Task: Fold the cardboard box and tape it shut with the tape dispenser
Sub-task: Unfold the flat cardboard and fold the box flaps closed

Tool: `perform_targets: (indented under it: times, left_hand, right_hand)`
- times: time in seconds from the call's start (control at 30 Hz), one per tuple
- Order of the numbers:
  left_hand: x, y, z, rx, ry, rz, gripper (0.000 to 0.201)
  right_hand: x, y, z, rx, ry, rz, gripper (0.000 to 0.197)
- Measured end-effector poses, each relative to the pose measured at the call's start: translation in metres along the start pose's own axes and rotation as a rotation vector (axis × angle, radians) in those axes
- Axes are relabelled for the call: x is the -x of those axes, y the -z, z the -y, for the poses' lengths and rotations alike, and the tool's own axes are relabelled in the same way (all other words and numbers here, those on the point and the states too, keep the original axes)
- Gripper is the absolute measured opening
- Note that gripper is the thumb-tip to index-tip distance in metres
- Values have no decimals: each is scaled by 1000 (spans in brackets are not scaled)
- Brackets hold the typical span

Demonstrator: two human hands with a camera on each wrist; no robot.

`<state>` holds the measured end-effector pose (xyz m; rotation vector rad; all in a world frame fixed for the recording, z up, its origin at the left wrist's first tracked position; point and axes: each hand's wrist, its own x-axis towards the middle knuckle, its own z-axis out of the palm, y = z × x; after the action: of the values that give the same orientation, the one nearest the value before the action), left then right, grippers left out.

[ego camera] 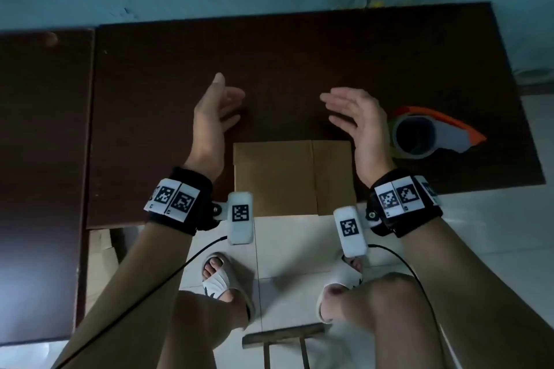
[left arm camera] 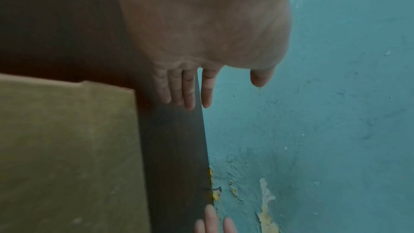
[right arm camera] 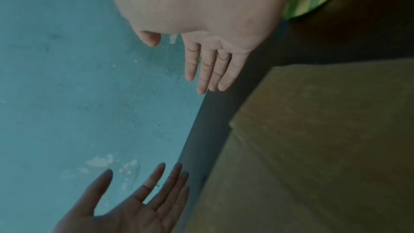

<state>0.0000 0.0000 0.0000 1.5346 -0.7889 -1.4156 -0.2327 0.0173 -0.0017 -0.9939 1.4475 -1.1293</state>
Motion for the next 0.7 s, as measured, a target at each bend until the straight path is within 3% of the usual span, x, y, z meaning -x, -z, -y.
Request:
perform_targets:
  times: [0.23,0.4,0.53,0.7]
  left_hand:
    - [-6,5,37,27,-116,7,47]
    - [-5,8,47,52,-161,27,57]
    - [2,9,53,-48,-240,54,36]
    - [6,15,67,-112,-388,14,28]
  right_hand:
    - [0,4,-37,15,78,-18,54]
    - [-2,4,-53,0,170,-29,61]
    - [-1,1,-61,3,254,-21,63]
    - [0,-3,-73,64,366,2,66]
